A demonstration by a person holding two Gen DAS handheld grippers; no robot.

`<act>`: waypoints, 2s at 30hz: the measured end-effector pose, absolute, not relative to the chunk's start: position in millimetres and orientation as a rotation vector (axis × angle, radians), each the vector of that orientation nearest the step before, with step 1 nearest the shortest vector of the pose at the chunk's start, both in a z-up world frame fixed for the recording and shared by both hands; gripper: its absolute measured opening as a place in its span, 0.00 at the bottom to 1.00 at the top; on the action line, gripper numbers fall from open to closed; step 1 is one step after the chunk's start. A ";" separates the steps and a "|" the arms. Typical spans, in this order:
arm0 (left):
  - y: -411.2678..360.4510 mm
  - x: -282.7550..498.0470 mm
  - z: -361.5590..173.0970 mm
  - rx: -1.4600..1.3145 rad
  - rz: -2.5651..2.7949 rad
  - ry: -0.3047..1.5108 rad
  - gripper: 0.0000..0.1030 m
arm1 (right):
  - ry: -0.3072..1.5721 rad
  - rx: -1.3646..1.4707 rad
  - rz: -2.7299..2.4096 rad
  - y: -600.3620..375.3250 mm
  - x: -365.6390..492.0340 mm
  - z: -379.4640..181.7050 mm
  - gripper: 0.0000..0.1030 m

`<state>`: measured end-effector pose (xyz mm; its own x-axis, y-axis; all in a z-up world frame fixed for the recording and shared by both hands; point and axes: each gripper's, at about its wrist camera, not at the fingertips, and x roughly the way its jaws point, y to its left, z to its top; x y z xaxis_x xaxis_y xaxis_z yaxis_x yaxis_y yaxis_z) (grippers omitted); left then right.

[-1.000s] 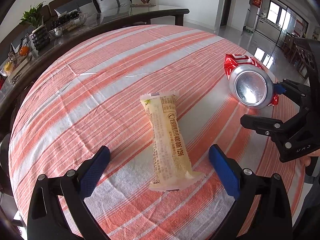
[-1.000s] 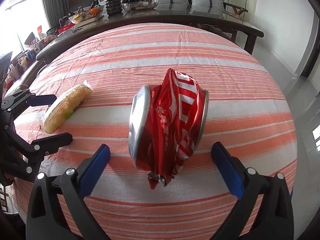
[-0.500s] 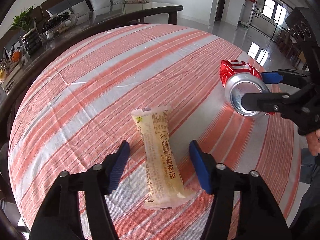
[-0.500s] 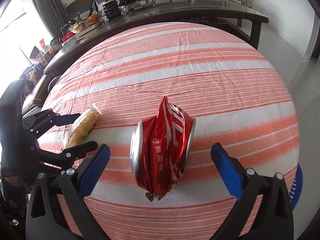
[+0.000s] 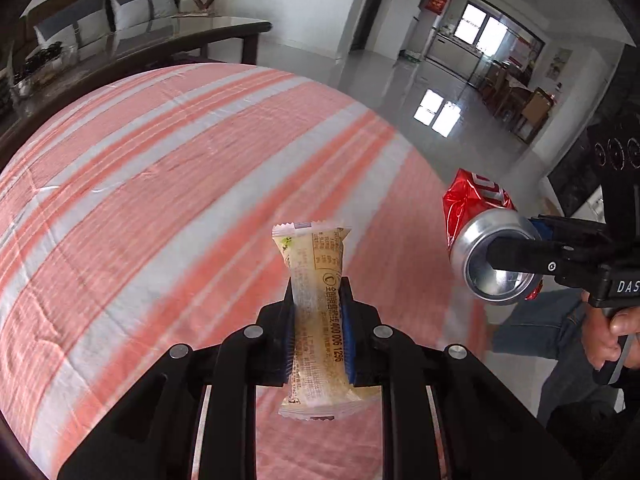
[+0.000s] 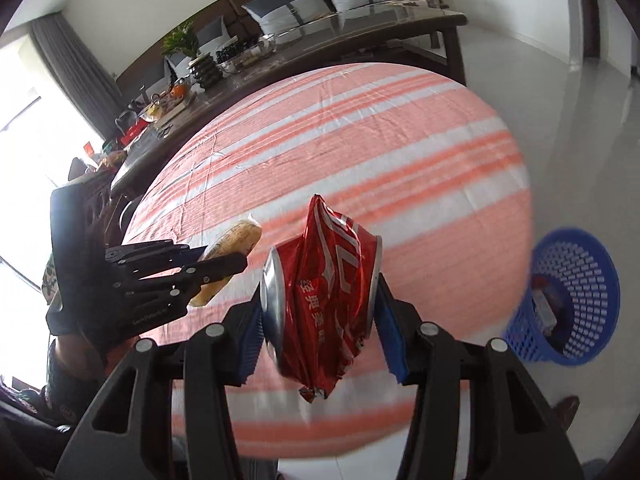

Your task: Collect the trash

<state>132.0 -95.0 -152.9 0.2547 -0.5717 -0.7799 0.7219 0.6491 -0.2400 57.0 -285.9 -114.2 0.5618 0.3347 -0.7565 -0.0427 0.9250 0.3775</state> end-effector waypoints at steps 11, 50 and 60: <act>-288.2 48.7 -147.5 0.262 -1.205 1.016 0.18 | 0.968 0.553 -0.230 -479.9 -64.5 -166.1 0.47; -410.5 13.7 -141.0 0.307 -0.887 0.624 0.95 | 0.685 0.426 -0.414 -617.0 -68.8 -147.8 0.96; -381.0 -38.3 -75.5 0.297 -0.858 0.511 0.95 | 0.531 0.261 -0.536 -550.0 -133.1 -102.0 0.96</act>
<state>-38.3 -381.0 -75.5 0.5451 -0.6415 -0.5398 0.7802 0.6239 0.0465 -133.1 -550.0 -102.0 0.7301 -0.4151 -0.5427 0.5464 0.8316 0.0990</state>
